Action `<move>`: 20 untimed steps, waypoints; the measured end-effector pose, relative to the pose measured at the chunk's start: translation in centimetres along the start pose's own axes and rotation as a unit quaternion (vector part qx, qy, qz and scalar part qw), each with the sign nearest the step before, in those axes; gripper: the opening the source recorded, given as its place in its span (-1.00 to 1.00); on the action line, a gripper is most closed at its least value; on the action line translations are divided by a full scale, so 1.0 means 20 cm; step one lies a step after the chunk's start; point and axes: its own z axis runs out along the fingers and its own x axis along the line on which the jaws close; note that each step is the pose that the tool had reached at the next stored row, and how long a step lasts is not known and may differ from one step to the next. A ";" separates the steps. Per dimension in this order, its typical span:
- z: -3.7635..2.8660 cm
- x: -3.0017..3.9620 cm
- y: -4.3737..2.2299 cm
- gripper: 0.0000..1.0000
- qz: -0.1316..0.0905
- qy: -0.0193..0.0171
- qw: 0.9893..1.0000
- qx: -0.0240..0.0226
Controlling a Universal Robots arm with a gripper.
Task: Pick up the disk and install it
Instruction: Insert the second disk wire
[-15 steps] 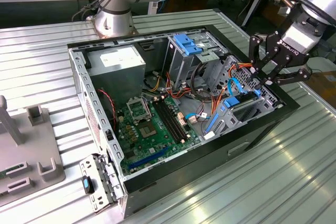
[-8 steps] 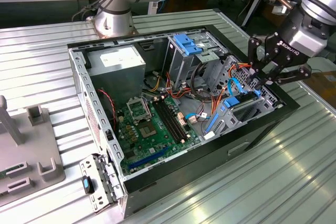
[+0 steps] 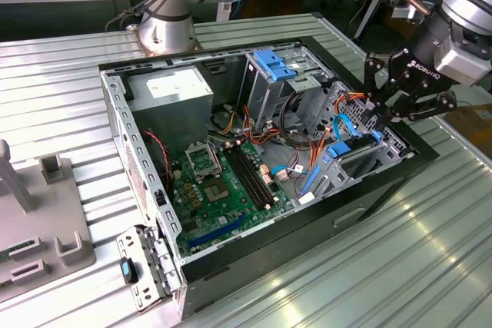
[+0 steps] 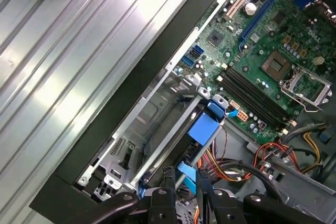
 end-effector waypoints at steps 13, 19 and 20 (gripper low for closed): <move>-0.001 0.009 -0.157 -0.40 -0.005 0.000 1.000 0.000; -0.001 0.009 -0.158 -0.40 -0.005 0.000 1.000 0.000; -0.001 0.009 -0.158 -0.40 -0.005 0.000 1.000 0.000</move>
